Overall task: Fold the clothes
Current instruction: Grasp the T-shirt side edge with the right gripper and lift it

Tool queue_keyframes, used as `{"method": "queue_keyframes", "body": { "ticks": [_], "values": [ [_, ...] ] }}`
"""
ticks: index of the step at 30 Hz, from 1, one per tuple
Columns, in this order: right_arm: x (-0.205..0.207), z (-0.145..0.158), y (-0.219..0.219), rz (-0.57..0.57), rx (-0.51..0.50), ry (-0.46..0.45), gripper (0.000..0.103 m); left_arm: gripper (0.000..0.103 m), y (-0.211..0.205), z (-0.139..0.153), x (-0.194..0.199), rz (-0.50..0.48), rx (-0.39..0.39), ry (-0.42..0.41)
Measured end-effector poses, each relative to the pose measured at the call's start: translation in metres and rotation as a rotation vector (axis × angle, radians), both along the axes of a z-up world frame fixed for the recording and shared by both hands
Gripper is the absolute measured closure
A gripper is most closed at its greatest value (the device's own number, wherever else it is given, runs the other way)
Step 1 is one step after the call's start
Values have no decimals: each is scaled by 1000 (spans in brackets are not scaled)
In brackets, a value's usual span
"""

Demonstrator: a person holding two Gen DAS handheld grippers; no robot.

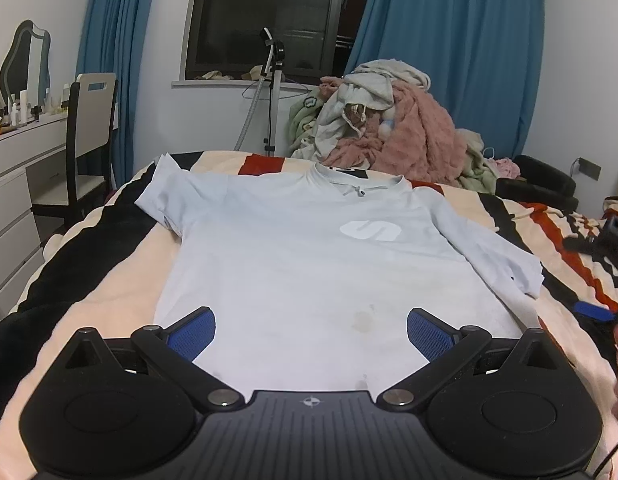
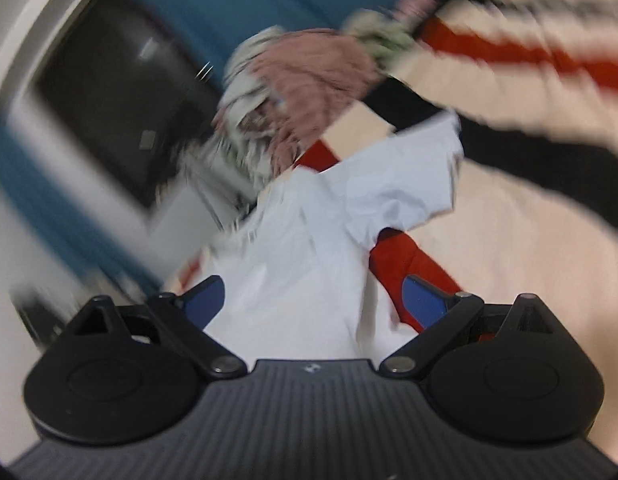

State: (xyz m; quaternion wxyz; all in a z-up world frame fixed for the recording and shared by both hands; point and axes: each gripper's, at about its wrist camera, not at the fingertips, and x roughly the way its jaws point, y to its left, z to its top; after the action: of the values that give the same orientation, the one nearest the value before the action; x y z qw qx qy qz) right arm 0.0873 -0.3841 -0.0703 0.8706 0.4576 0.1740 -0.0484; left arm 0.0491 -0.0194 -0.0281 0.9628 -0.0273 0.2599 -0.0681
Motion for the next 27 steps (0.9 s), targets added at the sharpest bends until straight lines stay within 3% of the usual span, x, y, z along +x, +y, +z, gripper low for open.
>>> {"method": "queue_keyframes", "body": {
  "ticks": [3,5,8,11,16,19,21,23,25,27],
  "values": [
    [21,-31,-28,-54,178,22,8,0,-1,-3,3,0,-3,11],
    [35,-52,-40,-87,247,45,20,0,-2,-5,6,-2,-9,22],
    [59,-82,-55,-130,334,59,20,0,-2,-10,11,-8,-19,42],
    [88,-89,-61,-110,323,4,20,0,-1,-14,17,-9,-23,51],
    [129,-96,-66,-129,241,-6,22,0,-1,-20,28,-6,-44,55],
    [146,-105,-69,-175,184,-35,37,0,-2,-23,36,-8,-46,48],
    [155,-110,-75,-193,163,-17,56,0,-4,-27,41,-9,-40,50],
    [165,-108,-82,-194,146,19,85,0,-6,-30,47,-14,-34,56],
    [172,-105,-92,-183,137,26,89,0,-8,-33,54,-25,-36,60],
    [175,-93,-103,-192,65,31,93,0,-9,-36,60,-27,-40,66]
  ]
}}
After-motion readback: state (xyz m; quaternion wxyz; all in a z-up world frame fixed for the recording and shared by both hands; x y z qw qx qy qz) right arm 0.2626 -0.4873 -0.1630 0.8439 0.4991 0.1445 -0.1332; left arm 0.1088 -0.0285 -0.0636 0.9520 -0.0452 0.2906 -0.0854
